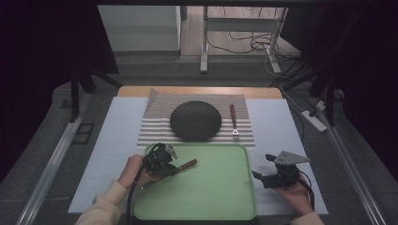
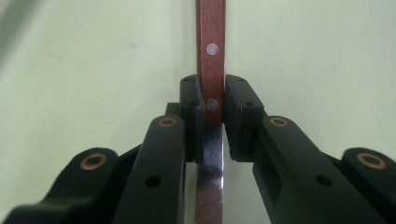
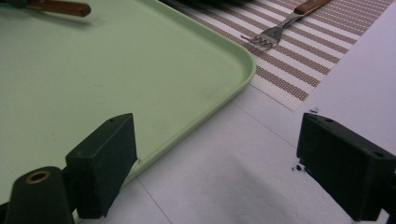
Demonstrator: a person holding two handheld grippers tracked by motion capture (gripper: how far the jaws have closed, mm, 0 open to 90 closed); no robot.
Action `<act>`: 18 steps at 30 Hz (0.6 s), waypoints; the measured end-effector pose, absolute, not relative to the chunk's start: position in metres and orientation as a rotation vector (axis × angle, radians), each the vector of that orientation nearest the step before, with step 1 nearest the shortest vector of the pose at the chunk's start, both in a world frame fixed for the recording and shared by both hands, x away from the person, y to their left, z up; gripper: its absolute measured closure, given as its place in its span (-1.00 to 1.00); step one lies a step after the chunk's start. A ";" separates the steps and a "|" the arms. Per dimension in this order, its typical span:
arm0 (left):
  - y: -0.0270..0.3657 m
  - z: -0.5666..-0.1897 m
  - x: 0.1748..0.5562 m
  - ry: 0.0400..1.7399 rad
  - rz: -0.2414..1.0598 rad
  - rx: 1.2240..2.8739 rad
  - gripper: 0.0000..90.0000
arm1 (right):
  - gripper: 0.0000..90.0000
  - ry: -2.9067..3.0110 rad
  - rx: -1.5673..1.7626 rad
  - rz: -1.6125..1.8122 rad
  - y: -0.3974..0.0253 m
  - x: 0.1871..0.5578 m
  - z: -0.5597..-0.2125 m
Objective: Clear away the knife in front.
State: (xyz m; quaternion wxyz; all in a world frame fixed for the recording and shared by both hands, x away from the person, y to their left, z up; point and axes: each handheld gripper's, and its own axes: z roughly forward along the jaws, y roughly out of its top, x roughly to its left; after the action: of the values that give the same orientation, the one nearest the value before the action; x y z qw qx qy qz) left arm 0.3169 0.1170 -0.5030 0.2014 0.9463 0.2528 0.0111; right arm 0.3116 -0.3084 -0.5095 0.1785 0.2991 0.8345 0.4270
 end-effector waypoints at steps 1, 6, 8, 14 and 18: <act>0.117 -0.504 0.316 0.709 0.034 2.642 0.72 | -0.73 2.360 0.846 1.210 -0.308 0.312 -0.510; 0.119 -0.499 0.314 0.717 0.099 2.598 0.30 | -0.73 2.359 0.848 1.202 -0.308 0.311 -0.509; 0.119 -0.495 0.314 0.706 0.105 2.564 0.29 | -0.73 2.356 0.851 1.204 -0.309 0.310 -0.509; 0.099 -0.491 0.319 0.620 0.103 2.522 0.76 | -0.73 2.353 0.849 1.196 -0.309 0.309 -0.509; 0.081 -0.493 0.326 0.553 0.044 2.527 0.97 | -0.73 2.352 0.854 1.187 -0.310 0.308 -0.508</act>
State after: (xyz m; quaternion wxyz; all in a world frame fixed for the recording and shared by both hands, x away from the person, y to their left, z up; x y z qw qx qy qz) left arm 0.3264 0.0805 -0.4933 0.2736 0.9395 0.2055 0.0163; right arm 0.3075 -0.3099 -0.5084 0.1850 0.3032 0.8345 0.4212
